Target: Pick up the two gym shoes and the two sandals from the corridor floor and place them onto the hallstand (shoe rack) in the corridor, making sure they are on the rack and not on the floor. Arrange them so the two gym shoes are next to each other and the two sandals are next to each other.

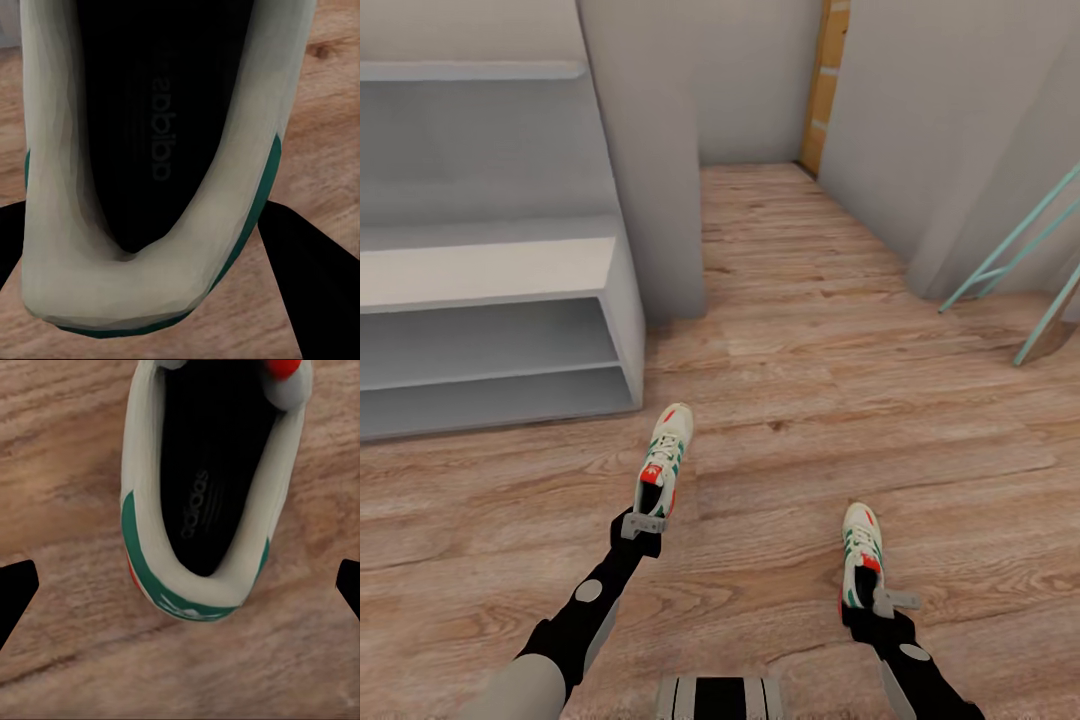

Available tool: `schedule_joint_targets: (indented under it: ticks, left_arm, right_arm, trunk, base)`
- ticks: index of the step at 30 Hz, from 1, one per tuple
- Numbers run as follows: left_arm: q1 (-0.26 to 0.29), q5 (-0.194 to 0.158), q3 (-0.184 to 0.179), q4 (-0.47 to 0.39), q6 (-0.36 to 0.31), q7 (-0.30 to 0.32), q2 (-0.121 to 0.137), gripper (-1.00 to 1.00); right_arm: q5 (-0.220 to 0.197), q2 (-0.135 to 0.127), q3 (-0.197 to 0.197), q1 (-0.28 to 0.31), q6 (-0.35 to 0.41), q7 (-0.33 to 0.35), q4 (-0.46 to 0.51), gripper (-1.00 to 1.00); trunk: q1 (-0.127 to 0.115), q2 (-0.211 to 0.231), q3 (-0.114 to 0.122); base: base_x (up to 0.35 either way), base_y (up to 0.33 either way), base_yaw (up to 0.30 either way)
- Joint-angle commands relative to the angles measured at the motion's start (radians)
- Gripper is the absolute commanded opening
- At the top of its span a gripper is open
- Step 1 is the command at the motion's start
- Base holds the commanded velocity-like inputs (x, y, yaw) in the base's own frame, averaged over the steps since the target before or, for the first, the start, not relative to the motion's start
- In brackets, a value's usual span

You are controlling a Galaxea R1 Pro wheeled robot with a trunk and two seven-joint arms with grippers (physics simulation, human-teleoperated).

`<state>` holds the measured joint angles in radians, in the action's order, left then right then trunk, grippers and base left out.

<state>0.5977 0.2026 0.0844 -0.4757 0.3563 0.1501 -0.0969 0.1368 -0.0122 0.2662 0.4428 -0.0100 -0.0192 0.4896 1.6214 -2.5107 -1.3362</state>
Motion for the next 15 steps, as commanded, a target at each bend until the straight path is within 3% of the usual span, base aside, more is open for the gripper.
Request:
schedule_joint_targets:
  ticks: [1,15]
  left_arm:
    - [0.001,0.009,0.009,0.000,0.003,0.005,-0.001,-1.00]
    - [0.001,0.009,0.009,0.000,0.004,0.005,-0.001,-1.00]
  right_arm:
    - [0.010,0.000,0.004,0.001,-0.003,-0.001,0.000,1.00]
    - [0.010,0.000,0.004,0.001,-0.034,-0.001,0.000,1.00]
  trunk:
    - [0.000,-0.001,-0.006]
    - [0.006,-0.004,-0.083]
  base:
    - [0.000,0.000,0.000]
    - [0.000,0.000,0.000]
